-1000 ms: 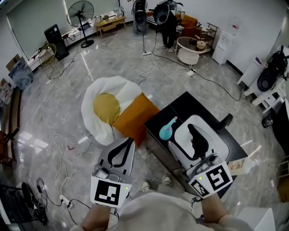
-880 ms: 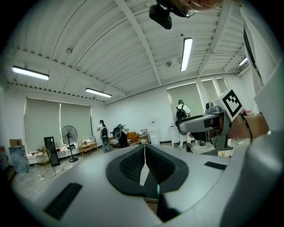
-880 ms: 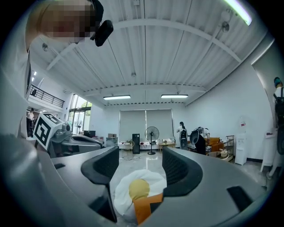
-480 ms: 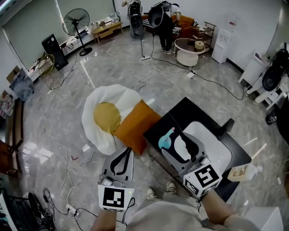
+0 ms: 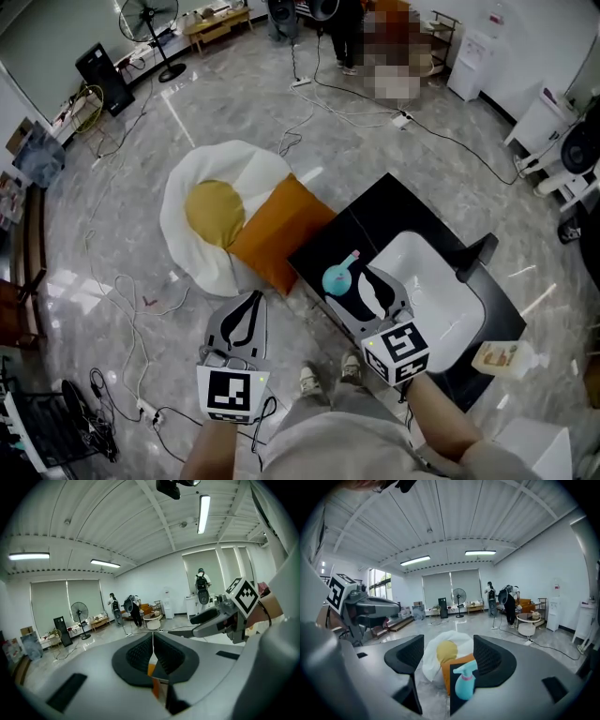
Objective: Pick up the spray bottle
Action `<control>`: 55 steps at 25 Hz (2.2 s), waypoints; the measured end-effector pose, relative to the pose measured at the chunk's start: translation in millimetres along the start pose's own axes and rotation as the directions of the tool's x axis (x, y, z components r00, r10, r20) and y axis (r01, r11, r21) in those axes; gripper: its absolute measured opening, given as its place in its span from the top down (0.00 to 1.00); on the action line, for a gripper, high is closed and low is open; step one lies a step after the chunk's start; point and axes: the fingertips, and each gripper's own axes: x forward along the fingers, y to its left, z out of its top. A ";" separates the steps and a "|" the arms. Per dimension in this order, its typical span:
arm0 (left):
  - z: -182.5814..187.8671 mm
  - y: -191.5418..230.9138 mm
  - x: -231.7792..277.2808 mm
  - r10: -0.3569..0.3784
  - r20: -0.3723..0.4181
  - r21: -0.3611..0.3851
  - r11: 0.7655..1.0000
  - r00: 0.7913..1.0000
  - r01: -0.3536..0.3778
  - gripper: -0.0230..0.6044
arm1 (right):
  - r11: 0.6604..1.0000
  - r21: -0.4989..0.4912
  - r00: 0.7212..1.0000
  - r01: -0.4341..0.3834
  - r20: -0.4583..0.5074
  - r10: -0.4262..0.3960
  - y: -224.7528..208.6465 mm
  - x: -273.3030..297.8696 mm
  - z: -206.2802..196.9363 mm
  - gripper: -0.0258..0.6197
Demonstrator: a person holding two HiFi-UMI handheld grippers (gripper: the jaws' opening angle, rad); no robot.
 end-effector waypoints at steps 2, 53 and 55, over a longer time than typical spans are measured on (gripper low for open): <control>-8.7 -0.2 9.0 -0.003 -0.008 -0.037 0.999 1.000 0.003 0.92 | 1.000 0.007 0.999 -0.008 -0.045 0.008 -5.6 10.5 -20.6 0.43; 1.5 42.1 19.6 0.154 -0.006 -0.188 0.970 0.988 -0.152 0.92 | 0.993 -0.064 0.990 -0.094 0.100 0.100 -40.7 42.5 94.4 0.70; 19.4 46.2 19.6 0.159 0.014 -0.161 0.975 0.987 -0.154 0.92 | 0.990 -0.093 0.981 -0.106 0.151 0.119 -36.8 29.8 128.2 0.70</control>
